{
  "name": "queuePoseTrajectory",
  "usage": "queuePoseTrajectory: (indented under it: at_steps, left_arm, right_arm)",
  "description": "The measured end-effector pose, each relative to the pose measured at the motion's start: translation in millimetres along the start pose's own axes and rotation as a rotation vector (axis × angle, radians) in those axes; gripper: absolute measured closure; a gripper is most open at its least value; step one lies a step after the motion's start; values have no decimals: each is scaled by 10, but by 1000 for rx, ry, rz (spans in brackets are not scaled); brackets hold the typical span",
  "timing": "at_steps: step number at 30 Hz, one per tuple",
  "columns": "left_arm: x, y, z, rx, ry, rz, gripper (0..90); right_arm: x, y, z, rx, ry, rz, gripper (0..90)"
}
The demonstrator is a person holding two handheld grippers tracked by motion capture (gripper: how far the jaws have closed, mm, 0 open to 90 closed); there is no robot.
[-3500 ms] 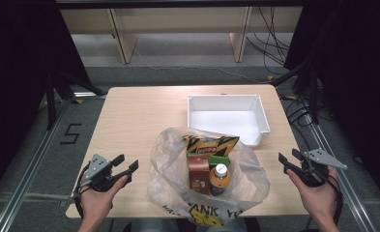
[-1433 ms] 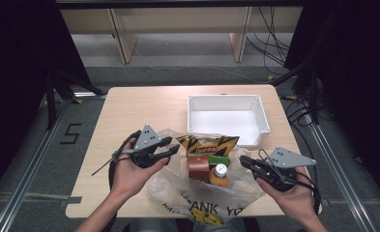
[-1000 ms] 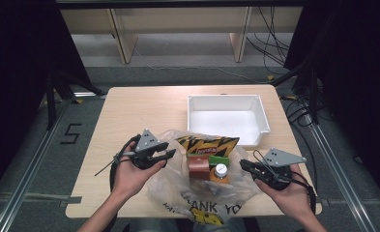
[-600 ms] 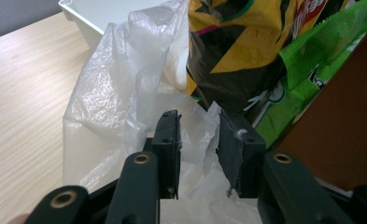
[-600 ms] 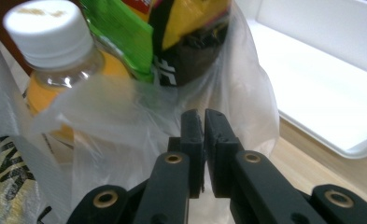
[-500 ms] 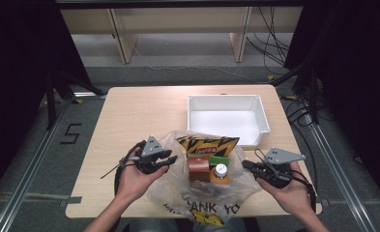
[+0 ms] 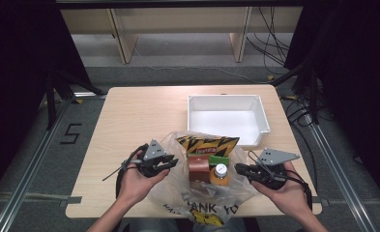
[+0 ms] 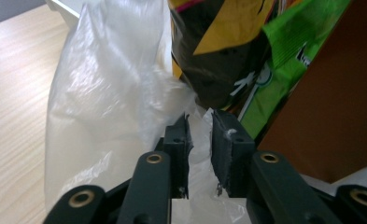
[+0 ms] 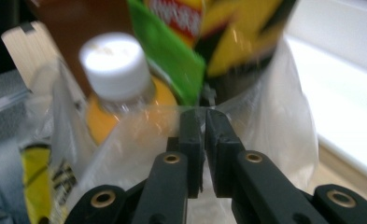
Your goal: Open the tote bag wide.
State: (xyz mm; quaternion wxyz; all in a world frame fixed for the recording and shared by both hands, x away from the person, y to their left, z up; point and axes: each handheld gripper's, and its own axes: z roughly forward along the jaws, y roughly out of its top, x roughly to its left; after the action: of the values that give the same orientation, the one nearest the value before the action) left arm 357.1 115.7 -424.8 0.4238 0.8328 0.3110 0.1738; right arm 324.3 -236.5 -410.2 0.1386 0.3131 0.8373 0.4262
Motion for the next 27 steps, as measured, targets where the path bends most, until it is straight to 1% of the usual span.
queuePoseTrajectory:
  at_steps: [1,2,3,4,5,6,7,8,9,10,11,12,13,14,15,16,17,18,19,20,21,22,23,24,25,26,27]
  left_arm:
    - [-5,-30,19,-2,-2,-14,777]
    - [-5,-30,19,-2,-2,-14,784]
    - [-9,-48,28,5,-6,-27,790]
    - [-11,-59,38,5,-6,-22,795]
    - [-6,-72,47,13,-10,-8,795]
    - [-21,-89,58,21,-15,-24,803]
    - [-18,-111,81,29,-25,-8,807]
    - [-18,-111,81,29,-25,-8,812]
    - [-30,-126,91,32,-25,-28,812]
    - [-29,-139,103,33,-27,-33,821]
    - [-24,-162,116,50,-24,-36,824]
    - [-24,-162,116,50,-24,-36,826]
    - [-7,-172,127,53,-27,-21,828]
    - [-11,-190,141,53,-29,-41,828]
    - [-8,-206,152,58,-28,-50,830]
    - [7,-217,163,62,-30,-39,831]
    - [11,-232,173,67,-30,-48,832]
    - [15,-248,184,68,-25,-59,832]
    - [25,-262,192,72,-20,-60,834]
    - [40,-277,200,79,-24,-64,834]
    - [45,-289,209,79,-21,-72,836]
    - [63,-299,216,80,-24,-62,838]
    - [69,-313,220,91,-25,-71,840]
    - [79,-322,226,93,-23,-62,841]
    - [92,-328,228,102,-20,-46,841]
    - [83,-342,243,98,-22,-70,841]
    - [83,-349,249,104,-23,-72,842]
  right_arm:
    - [-31,-17,27,15,6,4,860]
    - [-69,-46,47,39,-3,-14,861]
    - [-51,-63,72,45,4,47,861]
    - [-51,-63,72,45,4,47,861]
    - [-91,-83,93,68,3,18,861]
    - [-122,-127,157,73,2,54,862]
    - [-148,-147,167,98,1,52,863]
    - [-148,-147,167,98,1,52,863]
    - [-182,-161,190,99,-1,41,864]
    - [-207,-187,207,122,0,55,865]
    - [-225,-198,220,125,-7,52,866]
    - [-225,-198,220,125,-7,52,866]
    - [-246,-220,242,129,-18,73,867]
    - [-246,-220,242,129,-18,73,867]
    - [-265,-227,245,145,-20,72,867]
    - [-279,-237,253,159,-26,79,867]
    - [-264,-263,294,160,-34,135,869]
    - [-264,-263,294,160,-34,135,869]
    - [-319,-288,324,174,-43,107,869]
    - [-319,-288,324,174,-43,107,869]
    - [-326,-296,331,181,-48,119,870]
    - [-344,-303,339,183,-53,109,871]
    - [-362,-310,347,191,-57,127,873]
    - [-384,-310,342,207,-60,116,875]
    - [-388,-320,359,194,-64,124,876]
    - [-388,-320,359,194,-64,124,876]
    - [-395,-316,345,232,-64,134,877]
